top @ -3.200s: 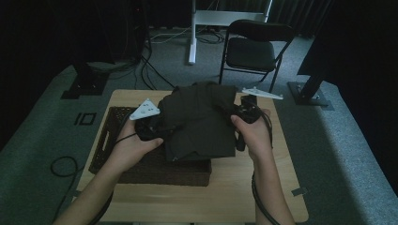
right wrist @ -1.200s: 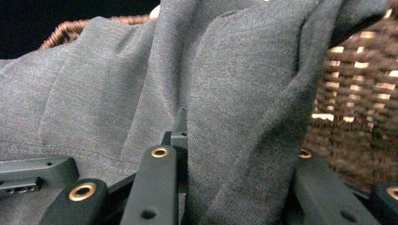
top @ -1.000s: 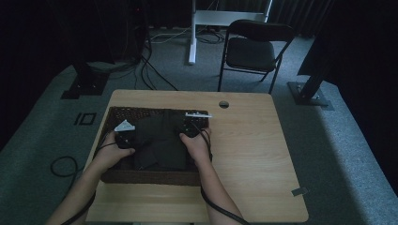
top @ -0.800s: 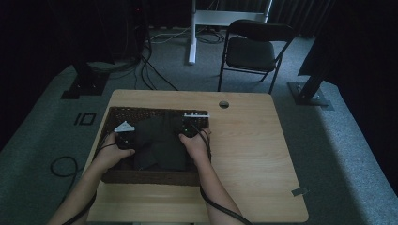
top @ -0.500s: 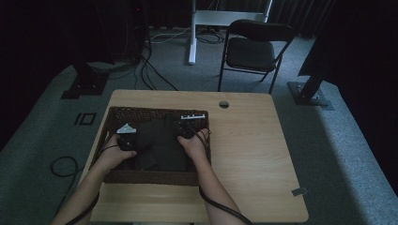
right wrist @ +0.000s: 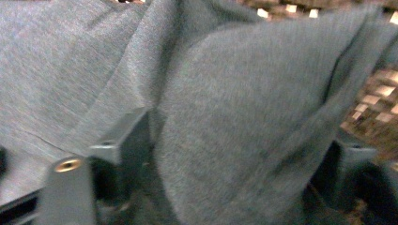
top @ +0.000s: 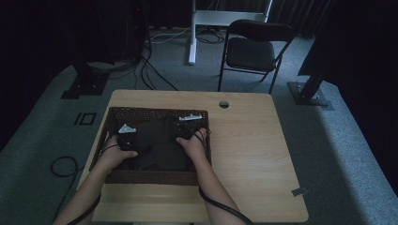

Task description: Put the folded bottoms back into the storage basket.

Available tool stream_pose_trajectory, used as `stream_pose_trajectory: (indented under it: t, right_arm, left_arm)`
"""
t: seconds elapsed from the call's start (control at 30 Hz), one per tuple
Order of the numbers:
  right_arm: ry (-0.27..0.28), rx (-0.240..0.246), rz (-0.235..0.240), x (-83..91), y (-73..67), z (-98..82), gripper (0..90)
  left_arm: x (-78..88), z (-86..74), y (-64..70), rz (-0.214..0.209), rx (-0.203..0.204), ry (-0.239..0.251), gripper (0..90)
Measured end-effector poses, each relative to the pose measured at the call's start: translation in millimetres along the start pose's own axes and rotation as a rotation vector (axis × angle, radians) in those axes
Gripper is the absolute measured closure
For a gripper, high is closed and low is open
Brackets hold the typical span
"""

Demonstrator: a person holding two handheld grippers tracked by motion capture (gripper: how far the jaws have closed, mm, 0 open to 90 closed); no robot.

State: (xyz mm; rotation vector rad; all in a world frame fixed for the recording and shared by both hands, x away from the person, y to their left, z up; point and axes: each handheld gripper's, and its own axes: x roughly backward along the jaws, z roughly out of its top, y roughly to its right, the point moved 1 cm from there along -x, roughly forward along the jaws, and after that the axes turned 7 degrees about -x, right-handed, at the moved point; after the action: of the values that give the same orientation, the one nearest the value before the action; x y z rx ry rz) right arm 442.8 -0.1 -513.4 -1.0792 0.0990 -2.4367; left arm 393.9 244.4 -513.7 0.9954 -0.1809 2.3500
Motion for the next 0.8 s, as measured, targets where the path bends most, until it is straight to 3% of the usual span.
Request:
stream_pose_trajectory:
  t: [0.13, 0.2, 0.3, 0.33, 0.47, 0.63, 0.8]
  right_arm:
    - [0.038, 0.031, -0.009, 7.8, -0.4, 3.3, 18.8]
    - [0.044, 0.037, -0.037, 13.5, -0.4, 6.3, 18.7]
    - [0.05, 0.035, 0.0, 23.3, -1.2, 12.4, 16.3]
    - [0.054, 0.037, 0.003, 27.1, -1.1, 14.4, 15.7]
    - [0.092, 0.071, -0.012, 42.6, -0.6, 22.3, 13.7]
    - [0.129, 0.088, 0.014, 60.9, -0.7, 28.5, 13.7]
    - [0.171, 0.073, 0.042, 77.8, 0.5, 34.0, 13.8]
  left_arm:
    - [7.7, 5.3, 0.9, 0.01, -0.003, 0.015, 24.0]
    - [13.6, 8.9, 2.2, 0.005, 0.0, 0.023, 23.8]
    - [20.0, 12.9, 3.4, -0.005, 0.003, 0.031, 20.5]
    - [26.4, 17.4, 5.1, 0.011, -0.012, 0.03, 19.8]
    - [36.7, 23.8, 4.9, 0.027, -0.008, 0.035, 19.8]
    - [50.1, 29.0, 2.3, 0.065, -0.005, 0.099, 19.7]
    - [62.8, 36.5, 6.8, 0.043, -0.009, 0.154, 19.7]
